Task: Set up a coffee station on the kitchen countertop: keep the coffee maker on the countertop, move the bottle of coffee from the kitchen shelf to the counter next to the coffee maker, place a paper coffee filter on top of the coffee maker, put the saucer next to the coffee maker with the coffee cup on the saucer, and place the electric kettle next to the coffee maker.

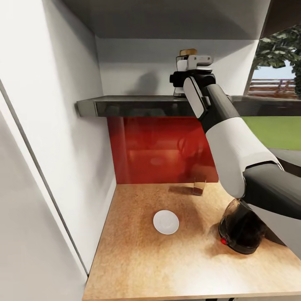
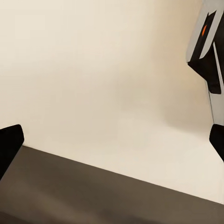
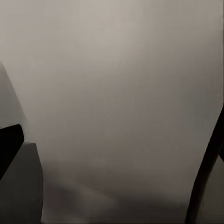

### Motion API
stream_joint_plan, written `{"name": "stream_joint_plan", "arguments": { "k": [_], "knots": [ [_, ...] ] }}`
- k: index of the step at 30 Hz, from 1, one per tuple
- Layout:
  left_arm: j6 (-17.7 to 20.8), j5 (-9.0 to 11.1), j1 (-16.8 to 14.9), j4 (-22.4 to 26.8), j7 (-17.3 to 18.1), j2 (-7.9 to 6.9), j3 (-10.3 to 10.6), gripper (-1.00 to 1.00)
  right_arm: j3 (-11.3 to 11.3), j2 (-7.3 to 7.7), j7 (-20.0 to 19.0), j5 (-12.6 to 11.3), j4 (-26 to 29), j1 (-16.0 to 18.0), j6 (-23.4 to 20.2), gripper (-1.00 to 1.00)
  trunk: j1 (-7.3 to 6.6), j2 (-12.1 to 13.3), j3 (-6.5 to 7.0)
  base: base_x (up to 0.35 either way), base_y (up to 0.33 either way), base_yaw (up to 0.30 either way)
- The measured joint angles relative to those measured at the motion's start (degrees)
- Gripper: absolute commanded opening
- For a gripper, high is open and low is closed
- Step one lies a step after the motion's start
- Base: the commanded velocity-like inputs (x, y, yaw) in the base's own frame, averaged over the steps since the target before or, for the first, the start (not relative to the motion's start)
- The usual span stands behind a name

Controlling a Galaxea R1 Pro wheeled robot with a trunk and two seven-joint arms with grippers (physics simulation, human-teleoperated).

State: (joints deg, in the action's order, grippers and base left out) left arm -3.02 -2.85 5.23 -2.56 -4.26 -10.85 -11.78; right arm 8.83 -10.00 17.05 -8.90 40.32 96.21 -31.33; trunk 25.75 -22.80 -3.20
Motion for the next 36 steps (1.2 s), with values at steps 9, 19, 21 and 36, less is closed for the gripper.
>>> {"name": "stream_joint_plan", "arguments": {
  "k": [9, 19, 21, 36],
  "knots": [
    [-0.04, -0.01, 0.0, 0.04, 0.0, 0.02, 0.01, 1.0, 0.03, 0.0, 0.01, 0.52, -1.8, 0.02, -0.04, -1.0, -0.01, -0.03, 0.02, 0.001, 0.0, 0.0],
    [-0.05, -0.01, 0.0, -0.01, 0.0, 0.05, 0.01, 1.0, 0.01, 0.0, -0.04, -0.16, -1.37, -0.03, 0.07, -1.0, 0.0, 0.0, 0.0, 0.0, 0.0, 0.0],
    [-0.03, -0.01, 0.0, -0.02, 0.0, 0.05, 0.0, 1.0, 0.04, 0.0, -0.03, -0.17, -1.3, -0.03, 0.07, -1.0, 0.0, 0.0, 0.0, 0.0, 0.0, 0.0],
    [-0.02, -0.01, 0.0, 0.0, 0.0, 0.05, 0.02, 1.0, 0.04, 0.0, 0.16, -0.13, 8.49, -0.02, -6.68, -1.0, 0.0, -0.01, 0.0, 0.0, 0.0, 0.0]
  ]
}}
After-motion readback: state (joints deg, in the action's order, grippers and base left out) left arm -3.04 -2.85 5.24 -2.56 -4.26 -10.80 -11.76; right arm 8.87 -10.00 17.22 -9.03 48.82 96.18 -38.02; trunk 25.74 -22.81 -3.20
